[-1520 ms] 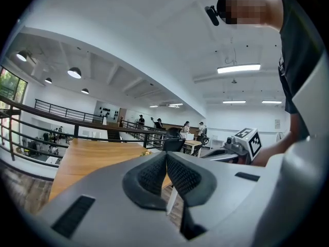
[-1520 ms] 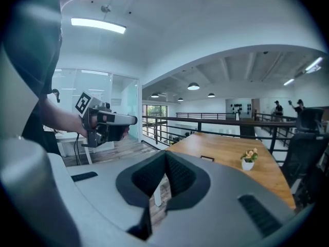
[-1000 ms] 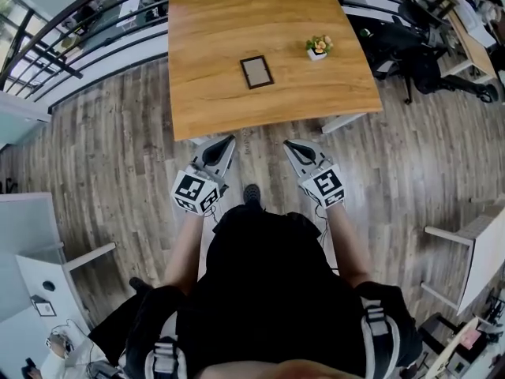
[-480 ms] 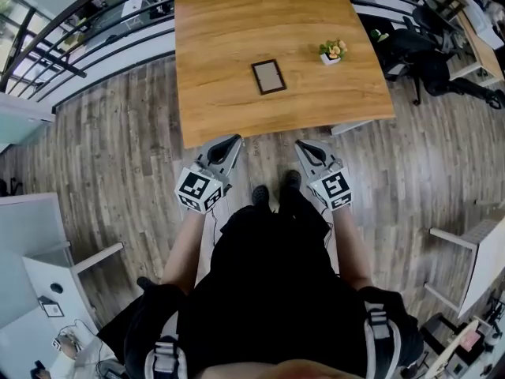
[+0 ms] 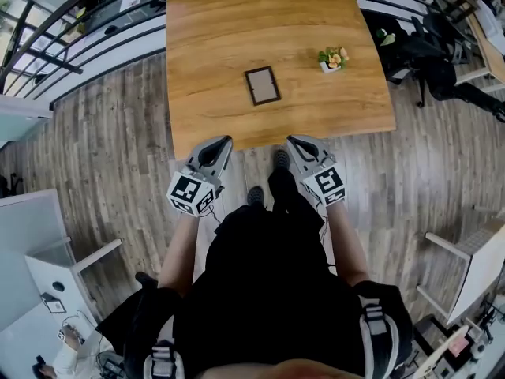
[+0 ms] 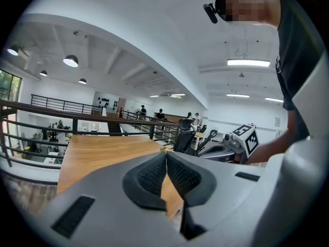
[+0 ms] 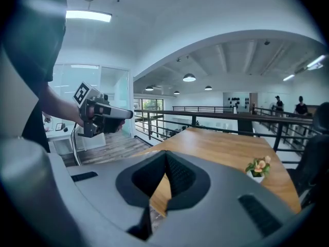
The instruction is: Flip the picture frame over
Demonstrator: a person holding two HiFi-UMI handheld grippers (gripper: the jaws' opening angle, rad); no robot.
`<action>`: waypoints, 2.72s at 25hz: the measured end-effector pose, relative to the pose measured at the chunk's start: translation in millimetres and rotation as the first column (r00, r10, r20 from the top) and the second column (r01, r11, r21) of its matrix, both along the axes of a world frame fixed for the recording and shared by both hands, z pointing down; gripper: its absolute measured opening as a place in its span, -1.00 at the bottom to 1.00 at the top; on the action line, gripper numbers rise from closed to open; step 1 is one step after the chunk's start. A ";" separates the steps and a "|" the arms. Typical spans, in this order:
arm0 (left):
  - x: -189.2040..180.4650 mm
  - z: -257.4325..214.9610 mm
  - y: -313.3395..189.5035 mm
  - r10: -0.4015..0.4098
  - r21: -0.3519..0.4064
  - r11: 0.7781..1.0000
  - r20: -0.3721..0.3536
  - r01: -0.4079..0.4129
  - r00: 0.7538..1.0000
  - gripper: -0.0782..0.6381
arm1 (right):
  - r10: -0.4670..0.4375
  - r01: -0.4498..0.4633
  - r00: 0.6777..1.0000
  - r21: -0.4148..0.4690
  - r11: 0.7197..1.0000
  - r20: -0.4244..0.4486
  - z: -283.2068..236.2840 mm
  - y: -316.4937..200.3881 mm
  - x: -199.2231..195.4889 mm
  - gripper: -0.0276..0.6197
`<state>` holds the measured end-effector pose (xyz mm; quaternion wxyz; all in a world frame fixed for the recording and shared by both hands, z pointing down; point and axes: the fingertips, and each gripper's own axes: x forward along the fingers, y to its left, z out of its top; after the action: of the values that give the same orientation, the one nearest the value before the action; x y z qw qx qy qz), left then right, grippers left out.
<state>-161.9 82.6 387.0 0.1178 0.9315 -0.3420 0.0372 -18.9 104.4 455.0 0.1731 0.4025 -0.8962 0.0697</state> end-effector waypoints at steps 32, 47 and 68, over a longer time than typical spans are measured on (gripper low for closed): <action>80.4 41.4 -92.5 -0.235 -0.086 0.967 0.048 0.239 0.971 -0.73 | -0.301 0.303 0.953 -0.079 0.950 0.040 27.5 -121.0 43.9 -0.89; 82.5 70.1 -114.3 -0.260 -0.088 0.958 0.148 0.274 0.954 -0.72 | -0.301 0.308 0.951 -0.137 0.941 0.071 73.6 -141.1 42.4 -0.89; 79.0 190.5 -126.8 -0.166 -0.260 0.940 0.210 0.219 0.963 -0.72 | -0.177 0.152 0.983 -0.316 0.936 -0.053 177.1 -176.3 17.7 -0.89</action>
<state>-82.9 -44.2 577.5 0.2197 0.8597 -0.4324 0.1603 -1.2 -71.9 632.0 0.2754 0.2964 -0.8968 0.1789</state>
